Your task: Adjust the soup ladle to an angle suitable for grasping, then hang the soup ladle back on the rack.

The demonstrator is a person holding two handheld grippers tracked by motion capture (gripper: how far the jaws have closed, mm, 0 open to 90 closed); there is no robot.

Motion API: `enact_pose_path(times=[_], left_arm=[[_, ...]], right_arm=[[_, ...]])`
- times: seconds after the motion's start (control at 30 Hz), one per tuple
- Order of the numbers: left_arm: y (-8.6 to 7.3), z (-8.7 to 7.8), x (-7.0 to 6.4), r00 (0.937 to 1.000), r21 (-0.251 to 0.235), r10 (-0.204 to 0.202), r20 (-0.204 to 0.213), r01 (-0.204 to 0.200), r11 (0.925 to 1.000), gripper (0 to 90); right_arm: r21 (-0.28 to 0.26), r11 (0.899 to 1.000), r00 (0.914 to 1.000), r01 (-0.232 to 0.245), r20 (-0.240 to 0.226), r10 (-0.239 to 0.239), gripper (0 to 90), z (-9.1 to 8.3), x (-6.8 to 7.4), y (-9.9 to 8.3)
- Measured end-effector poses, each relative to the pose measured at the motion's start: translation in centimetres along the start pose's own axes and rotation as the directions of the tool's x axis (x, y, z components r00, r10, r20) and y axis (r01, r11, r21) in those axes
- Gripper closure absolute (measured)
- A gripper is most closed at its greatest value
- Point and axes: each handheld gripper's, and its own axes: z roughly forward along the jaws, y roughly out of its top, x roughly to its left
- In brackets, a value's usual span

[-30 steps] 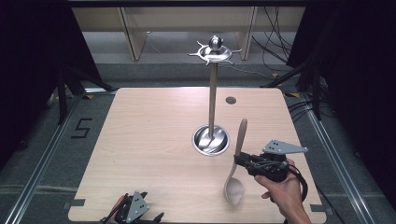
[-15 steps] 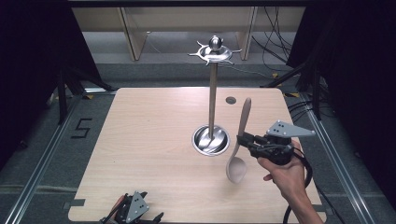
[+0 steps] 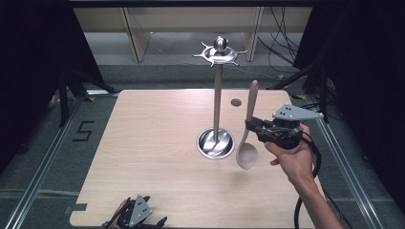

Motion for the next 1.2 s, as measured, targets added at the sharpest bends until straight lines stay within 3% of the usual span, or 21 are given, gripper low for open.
enact_pose_path(times=[0.17, 0.2, 0.27, 0.37, 0.43, 0.5, 0.53, 0.57, 0.6, 0.63, 0.67, 0.7, 0.77, 0.83, 0.97, 1.0, 1.03, 1.07, 1.13, 1.17, 1.2], left_arm=[[0.0, 0.0, 0.1, 0.9999, 0.0, -0.011, 0.008, 0.011, 0.9999, 14.9], [0.0, 0.0, 0.2, 1.0, 0.005, 0.005, 0.006, -0.005, 1.0, 14.9], [-0.1, 0.2, 0.0, 0.9992, -0.009, -0.038, -0.012, 0.038, 0.9992, 14.8], [-0.1, 0.1, 0.0, 0.9989, -0.007, -0.047, -0.006, 0.047, 0.9989, 14.9], [-0.1, -0.2, 0.3, 1.0, 0.01, 0.005, -0.002, -0.005, 0.9999, 14.9], [-0.1, -0.1, 0.2, 0.9998, 0.005, -0.018, -0.005, 0.018, 0.9998, 14.9], [0.0, -0.1, 0.3, 1.0, 0.006, -0.003, -0.003, 0.003, 1.0, 14.9], [-0.1, 0.0, 0.1, 0.9994, 0.002, -0.035, 0.0, 0.035, 0.9994, 14.9], [-0.1, 0.1, 0.1, 0.9993, 0.002, -0.037, -0.009, 0.037, 0.9993, 14.9], [0.0, 0.1, 0.4, 0.9999, -0.002, 0.0, -0.014, 0.0, 1.0, 14.9], [0.0, 0.1, 0.2, 0.9995, -0.001, -0.029, -0.009, 0.029, 0.9996, 14.9], [0.1, 0.0, 0.4, 1.0, 0.012, -0.009, -0.001, 0.009, 0.9999, 14.9], [0.0, 0.2, 0.1, 0.999, 0.003, -0.045, -0.002, 0.045, 0.999, 14.9], [0.1, 0.1, 0.4, 1.0, 0.014, -0.008, -0.001, 0.008, 0.9999, 14.9], [0.0, 0.2, -0.1, 0.9985, -0.011, -0.055, -0.009, 0.054, 0.9985, 14.8], [0.1, 0.0, 0.2, 1.0, 0.006, -0.007, 0.0, 0.007, 1.0, 14.8], [0.0, 0.0, 0.1, 0.9995, 0.012, -0.03, 0.0, 0.03, 0.9995, 14.9], [0.0, 0.2, 0.0, 0.9989, -0.016, -0.045, -0.015, 0.045, 0.9989, 14.9], [0.0, 0.2, 0.1, 0.9992, -0.003, -0.036, -0.013, 0.036, 0.9993, 14.9], [0.0, 0.0, 0.2, 0.9998, 0.0, -0.017, -0.001, 0.017, 0.9998, 14.9], [0.0, 0.0, 0.1, 0.9994, 0.004, -0.035, 0.003, 0.035, 0.9994, 14.9]], right_arm=[[0.012, 1.0, 0.9999, 0.011, -0.001, -0.011, 77.2, 0.4, -0.3, 0.6], [-0.002, 1.0, 0.9997, 0.022, 0.003, -0.022, 77.2, 0.6, -0.4, 0.7], [0.005, 1.0, 0.9996, 0.026, -0.006, -0.026, 77.2, 0.6, -0.5, 0.8], [0.017, 0.999, 0.9993, 0.037, -0.007, -0.037, 77.2, 0.8, -0.6, 1.2], [0.016, 0.999, 0.9995, 0.029, -0.009, -0.029, 77.1, 0.8, -0.6, 1.2], [0.015, 0.999, 0.9993, 0.036, -0.007, -0.036, 77.2, 0.9, -0.6, 1.4], [0.013, 0.999, 0.9994, 0.035, -0.01, -0.034, 77.2, 1.0, -0.7, 1.5], [0.016, 0.999, 0.9991, 0.041, -0.01, -0.041, 77.2, 1.1, -0.7, 1.8], [0.016, 0.999, 0.9991, 0.041, -0.01, -0.041, 77.2, 1.1, -0.7, 1.8], [0.015, 0.999, 0.9992, 0.04, -0.01, -0.039, 77.2, 1.1, -0.7, 1.9], [0.014, 0.999, 0.9986, 0.053, -0.005, -0.053, 77.2, 1.1, -0.8, 2.1], [0.011, 0.999, 0.9993, 0.035, -0.015, -0.035, 77.2, 1.1, -0.7, 2.2], [0.018, 0.999, 0.9987, 0.051, -0.011, -0.051, 77.2, 1.1, -0.7, 2.7], [0.022, 0.998, 0.9984, 0.056, -0.003, -0.056, 77.1, 1.1, -0.7, 2.9], [0.022, 0.998, 0.9981, 0.062, -0.005, -0.062, 77.1, 1.4, -0.5, 3.6], [0.022, 0.998, 0.9981, 0.062, -0.005, -0.062, 77.1, 1.4, -0.5, 3.6], [0.04, 0.997, 0.9979, 0.065, -0.002, -0.064, 77.2, 1.4, -0.4, 3.9], [0.04, 0.997, 0.9979, 0.065, -0.002, -0.064, 77.2, 1.4, -0.4, 3.9], [0.025, 0.996, 0.9966, 0.082, 0.008, -0.082, 77.2, 1.7, -0.5, 4.1], [0.044, 0.996, 0.9972, 0.075, 0.003, -0.075, 77.2, 1.7, -0.4, 4.2], [0.045, 0.996, 0.9969, 0.078, 0.001, -0.079, 77.1, 1.9, -0.4, 4.3]])
